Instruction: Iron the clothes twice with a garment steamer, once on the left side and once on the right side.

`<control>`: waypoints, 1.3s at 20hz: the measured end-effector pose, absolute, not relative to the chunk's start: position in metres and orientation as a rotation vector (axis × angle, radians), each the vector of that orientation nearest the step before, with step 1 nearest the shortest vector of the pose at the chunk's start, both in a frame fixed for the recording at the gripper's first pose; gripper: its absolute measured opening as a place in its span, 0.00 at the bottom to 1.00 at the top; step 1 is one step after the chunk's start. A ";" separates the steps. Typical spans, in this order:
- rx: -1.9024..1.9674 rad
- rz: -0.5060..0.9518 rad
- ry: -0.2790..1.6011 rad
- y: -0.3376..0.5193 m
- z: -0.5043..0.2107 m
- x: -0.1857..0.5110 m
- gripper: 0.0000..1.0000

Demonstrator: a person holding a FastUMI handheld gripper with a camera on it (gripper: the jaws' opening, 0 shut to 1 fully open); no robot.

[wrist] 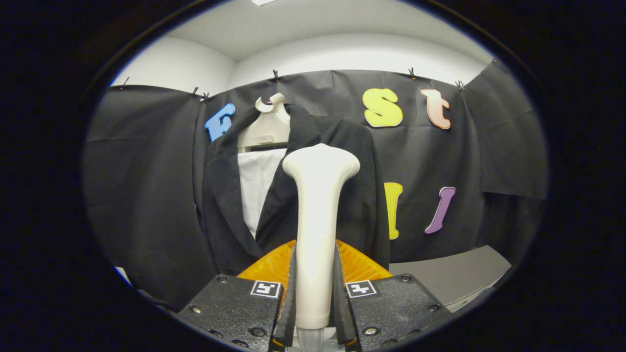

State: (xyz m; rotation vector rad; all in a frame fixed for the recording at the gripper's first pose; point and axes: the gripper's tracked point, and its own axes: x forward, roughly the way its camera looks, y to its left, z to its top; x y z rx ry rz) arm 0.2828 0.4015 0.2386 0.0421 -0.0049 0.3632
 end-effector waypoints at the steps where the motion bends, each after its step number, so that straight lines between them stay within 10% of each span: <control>1: 0.039 0.363 0.004 0.401 0.234 0.282 0.35; 26: -0.057 0.376 0.270 0.392 0.079 0.259 0.35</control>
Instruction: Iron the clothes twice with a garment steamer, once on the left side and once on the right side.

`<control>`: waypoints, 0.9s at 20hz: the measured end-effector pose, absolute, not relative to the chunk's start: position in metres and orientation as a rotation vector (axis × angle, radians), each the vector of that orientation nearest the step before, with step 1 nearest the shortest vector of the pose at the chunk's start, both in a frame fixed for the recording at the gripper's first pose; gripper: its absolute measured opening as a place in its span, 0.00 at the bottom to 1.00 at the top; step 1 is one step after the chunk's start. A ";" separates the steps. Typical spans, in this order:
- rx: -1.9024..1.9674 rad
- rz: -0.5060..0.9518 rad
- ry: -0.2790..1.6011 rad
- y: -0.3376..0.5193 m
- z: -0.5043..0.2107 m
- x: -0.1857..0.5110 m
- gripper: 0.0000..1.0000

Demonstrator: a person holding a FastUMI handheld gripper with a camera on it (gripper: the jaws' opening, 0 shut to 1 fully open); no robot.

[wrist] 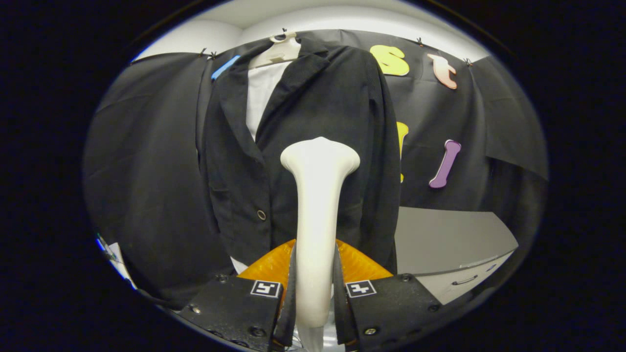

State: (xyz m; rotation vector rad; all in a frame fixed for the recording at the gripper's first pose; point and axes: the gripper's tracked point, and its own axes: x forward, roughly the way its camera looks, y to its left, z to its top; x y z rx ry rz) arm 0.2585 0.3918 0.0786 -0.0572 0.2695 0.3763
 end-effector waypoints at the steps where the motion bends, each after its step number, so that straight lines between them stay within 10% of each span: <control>1: -0.057 0.374 0.281 0.391 0.073 0.257 0.35; 18: -0.082 0.373 0.442 0.383 -0.020 0.240 0.35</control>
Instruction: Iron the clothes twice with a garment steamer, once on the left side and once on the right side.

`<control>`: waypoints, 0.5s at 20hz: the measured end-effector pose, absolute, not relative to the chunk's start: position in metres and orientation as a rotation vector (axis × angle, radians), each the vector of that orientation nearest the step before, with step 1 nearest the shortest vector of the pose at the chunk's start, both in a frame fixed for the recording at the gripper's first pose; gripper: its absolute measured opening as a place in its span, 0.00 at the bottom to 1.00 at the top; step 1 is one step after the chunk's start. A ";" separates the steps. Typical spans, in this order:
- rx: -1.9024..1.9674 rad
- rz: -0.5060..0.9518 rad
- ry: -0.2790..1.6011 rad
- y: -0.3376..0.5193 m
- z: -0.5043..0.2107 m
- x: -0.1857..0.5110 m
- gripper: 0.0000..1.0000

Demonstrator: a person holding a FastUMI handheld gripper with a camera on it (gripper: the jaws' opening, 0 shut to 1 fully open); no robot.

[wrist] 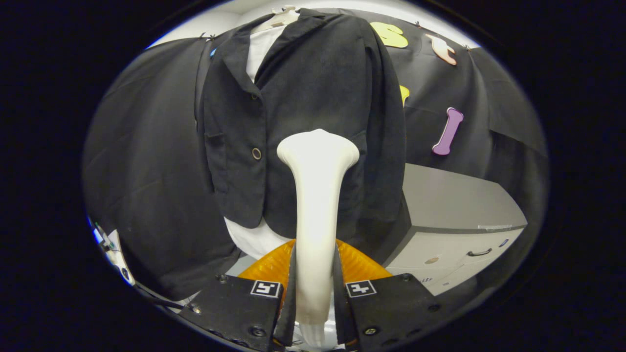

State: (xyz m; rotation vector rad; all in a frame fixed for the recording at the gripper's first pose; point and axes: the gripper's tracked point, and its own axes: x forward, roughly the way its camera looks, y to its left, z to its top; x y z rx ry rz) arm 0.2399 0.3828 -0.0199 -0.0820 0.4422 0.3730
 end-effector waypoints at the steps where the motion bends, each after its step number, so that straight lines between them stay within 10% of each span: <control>1: -0.082 0.375 0.454 0.383 -0.023 0.237 0.35; 10: -0.098 0.383 0.559 0.384 -0.068 0.225 0.35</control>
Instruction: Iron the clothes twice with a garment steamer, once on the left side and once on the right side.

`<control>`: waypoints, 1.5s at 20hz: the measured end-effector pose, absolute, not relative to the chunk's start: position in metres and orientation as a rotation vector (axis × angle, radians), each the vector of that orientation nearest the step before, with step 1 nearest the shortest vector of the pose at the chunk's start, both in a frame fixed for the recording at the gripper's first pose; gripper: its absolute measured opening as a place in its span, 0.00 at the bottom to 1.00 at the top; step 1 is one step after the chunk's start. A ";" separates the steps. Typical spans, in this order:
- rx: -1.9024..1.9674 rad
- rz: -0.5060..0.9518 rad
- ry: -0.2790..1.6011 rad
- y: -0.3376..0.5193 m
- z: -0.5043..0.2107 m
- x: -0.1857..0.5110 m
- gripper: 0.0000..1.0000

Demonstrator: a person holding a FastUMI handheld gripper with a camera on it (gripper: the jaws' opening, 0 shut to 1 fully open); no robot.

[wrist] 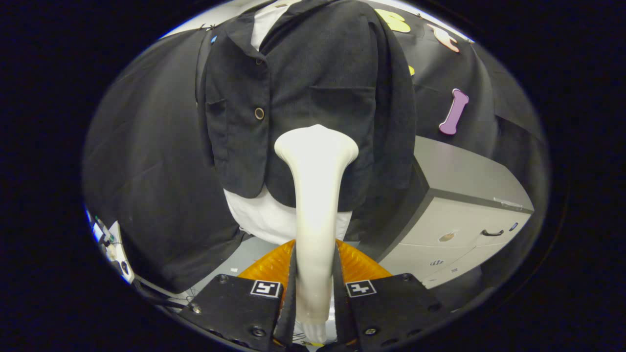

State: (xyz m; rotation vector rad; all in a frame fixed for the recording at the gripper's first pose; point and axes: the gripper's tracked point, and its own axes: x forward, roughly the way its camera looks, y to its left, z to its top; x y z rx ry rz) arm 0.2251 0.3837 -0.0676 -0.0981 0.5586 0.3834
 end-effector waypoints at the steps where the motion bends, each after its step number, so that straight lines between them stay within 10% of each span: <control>1: -0.100 0.387 0.562 0.385 -0.069 0.225 0.35; 30: -0.114 0.605 0.085 0.551 0.211 0.200 0.35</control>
